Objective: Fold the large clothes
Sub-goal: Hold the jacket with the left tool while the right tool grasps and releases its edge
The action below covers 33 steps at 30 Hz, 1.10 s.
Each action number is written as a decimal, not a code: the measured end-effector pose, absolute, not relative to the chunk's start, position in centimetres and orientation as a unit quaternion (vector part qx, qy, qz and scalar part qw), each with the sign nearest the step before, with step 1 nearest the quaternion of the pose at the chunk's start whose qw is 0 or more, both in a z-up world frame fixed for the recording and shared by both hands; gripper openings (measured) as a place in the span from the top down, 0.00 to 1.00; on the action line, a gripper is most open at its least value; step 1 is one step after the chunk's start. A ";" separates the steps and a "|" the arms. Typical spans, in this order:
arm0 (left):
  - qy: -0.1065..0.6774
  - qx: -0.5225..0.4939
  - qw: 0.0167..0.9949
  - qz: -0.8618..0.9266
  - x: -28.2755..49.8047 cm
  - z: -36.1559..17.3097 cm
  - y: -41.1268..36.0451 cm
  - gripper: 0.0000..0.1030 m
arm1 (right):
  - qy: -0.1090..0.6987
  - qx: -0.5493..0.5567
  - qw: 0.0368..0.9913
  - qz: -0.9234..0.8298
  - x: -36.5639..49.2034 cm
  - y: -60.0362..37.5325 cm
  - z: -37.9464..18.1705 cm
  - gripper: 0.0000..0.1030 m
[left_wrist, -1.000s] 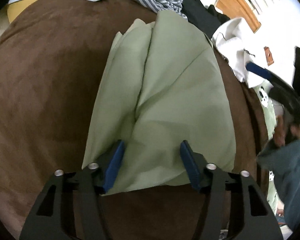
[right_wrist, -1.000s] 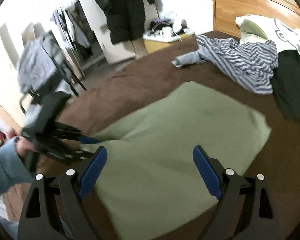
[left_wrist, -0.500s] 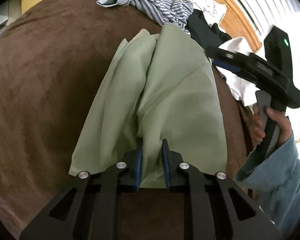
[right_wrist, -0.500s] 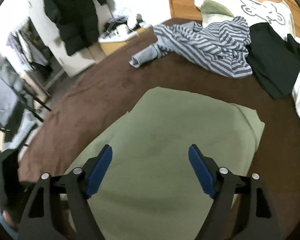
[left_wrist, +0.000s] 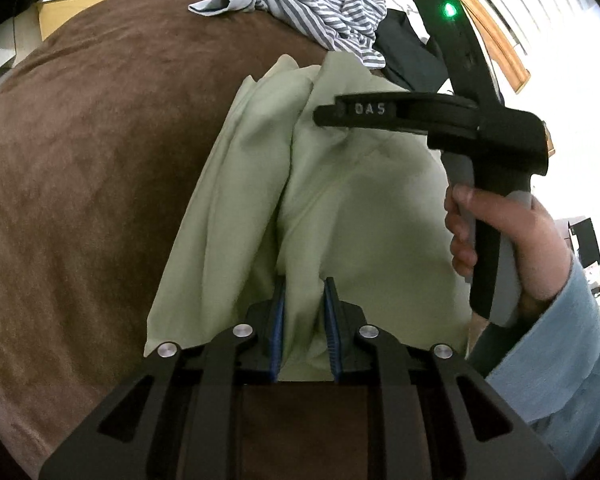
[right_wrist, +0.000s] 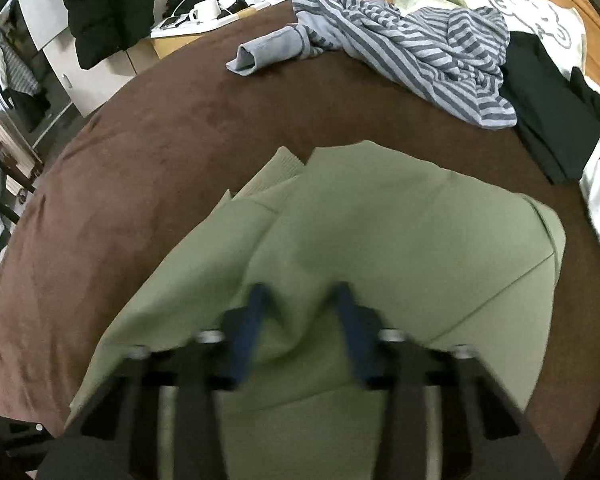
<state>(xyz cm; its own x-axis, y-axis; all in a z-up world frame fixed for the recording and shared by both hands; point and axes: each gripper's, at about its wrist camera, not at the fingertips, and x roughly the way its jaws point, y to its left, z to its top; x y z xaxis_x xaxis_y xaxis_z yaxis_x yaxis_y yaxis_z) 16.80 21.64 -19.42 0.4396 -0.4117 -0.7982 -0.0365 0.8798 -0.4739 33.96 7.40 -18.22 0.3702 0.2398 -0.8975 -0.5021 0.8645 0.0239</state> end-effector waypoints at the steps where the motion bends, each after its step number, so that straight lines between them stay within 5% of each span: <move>1: 0.516 -0.219 0.820 -0.115 16.8 -19.5 21.7 0.80 | 0.509 -0.120 0.820 0.232 33.9 7.3 -18.1 0.84; 12: 0.503 -0.219 0.829 -0.111 15.9 -18.6 22.4 0.79 | 0.437 -0.078 0.852 0.278 33.1 7.9 -11.9 0.99; 18: 0.517 -0.229 0.818 -0.103 15.7 -20.0 22.3 0.79 | 0.445 -0.071 0.842 0.297 34.3 9.7 -10.5 0.99; 21: 0.516 -0.227 0.820 -0.099 15.7 -20.0 22.1 0.79 | 0.452 -0.095 0.845 0.270 34.6 8.9 -11.3 0.80; 22: 0.516 -0.225 0.821 -0.098 15.8 -20.1 21.9 0.78 | 0.451 -0.100 0.848 0.259 34.8 8.4 -11.6 0.62; 24: 0.516 -0.220 0.822 -0.096 15.8 -20.1 21.8 0.78 | 0.458 -0.101 0.846 0.253 35.7 7.7 -12.3 0.58; 26: 0.515 -0.220 0.823 -0.095 15.7 -20.2 21.7 0.77 | 0.458 -0.112 0.847 0.247 36.2 7.6 -12.8 0.43; 33: 0.517 -0.217 0.822 -0.093 15.7 -20.2 21.6 0.75 | 0.484 -0.147 0.835 0.218 37.4 8.8 -15.7 0.38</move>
<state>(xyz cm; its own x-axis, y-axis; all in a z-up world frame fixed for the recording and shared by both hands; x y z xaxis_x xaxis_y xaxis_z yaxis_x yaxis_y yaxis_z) 15.72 21.65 -20.24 0.4475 -0.3786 -0.8102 -0.0713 0.8880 -0.4544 37.44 8.84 -15.74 0.4364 0.2214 -0.8721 -0.5067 0.8614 -0.0349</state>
